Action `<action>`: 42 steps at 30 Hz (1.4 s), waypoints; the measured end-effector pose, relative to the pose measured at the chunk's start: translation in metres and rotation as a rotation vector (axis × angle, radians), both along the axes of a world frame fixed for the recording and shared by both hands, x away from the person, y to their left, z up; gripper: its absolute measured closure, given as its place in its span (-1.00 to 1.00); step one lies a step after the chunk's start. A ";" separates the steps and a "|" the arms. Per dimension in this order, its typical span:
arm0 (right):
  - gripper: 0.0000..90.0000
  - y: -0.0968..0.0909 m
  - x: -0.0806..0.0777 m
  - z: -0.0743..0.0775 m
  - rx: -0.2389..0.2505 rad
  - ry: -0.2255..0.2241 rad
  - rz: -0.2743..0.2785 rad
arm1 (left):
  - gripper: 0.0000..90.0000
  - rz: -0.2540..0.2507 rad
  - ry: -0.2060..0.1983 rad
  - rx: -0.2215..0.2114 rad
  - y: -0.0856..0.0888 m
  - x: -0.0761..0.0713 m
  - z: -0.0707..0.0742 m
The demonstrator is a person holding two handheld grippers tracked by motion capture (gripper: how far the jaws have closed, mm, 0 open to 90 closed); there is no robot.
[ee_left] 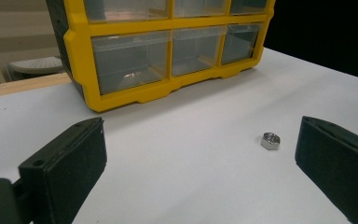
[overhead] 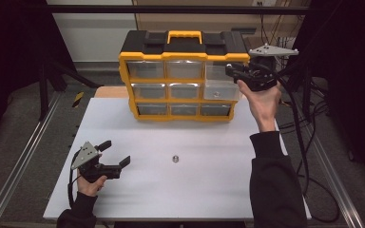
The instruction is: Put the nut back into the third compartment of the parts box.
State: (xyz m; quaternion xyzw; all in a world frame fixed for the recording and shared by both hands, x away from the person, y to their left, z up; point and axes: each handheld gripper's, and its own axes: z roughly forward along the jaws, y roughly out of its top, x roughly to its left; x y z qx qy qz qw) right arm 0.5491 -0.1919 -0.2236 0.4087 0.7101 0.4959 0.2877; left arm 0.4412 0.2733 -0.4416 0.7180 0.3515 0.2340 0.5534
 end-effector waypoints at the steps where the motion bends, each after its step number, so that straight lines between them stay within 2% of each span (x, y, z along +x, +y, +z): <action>1: 0.56 0.000 0.002 -0.001 -0.011 0.005 -0.006 | -0.97 0.000 0.000 0.000 0.000 0.000 0.000; 10: 0.56 0.003 0.011 -0.009 -0.056 0.047 -0.035 | -0.97 0.000 0.000 0.001 0.000 0.000 0.000; 19: 0.56 0.000 0.019 -0.018 -0.056 0.091 -0.053 | -0.96 0.002 -0.001 0.001 0.000 0.000 0.000; 30: 0.55 -0.002 0.025 -0.019 -0.058 0.126 -0.084 | -0.96 0.004 0.001 0.001 0.000 0.000 0.000; 35: 0.39 -0.003 0.022 -0.016 -0.053 0.100 -0.085 | -0.96 0.004 0.001 0.000 0.000 0.000 0.000; 42: 0.00 -0.007 0.004 -0.005 0.025 0.021 -0.042 | -0.96 0.003 0.000 0.001 0.000 0.000 0.000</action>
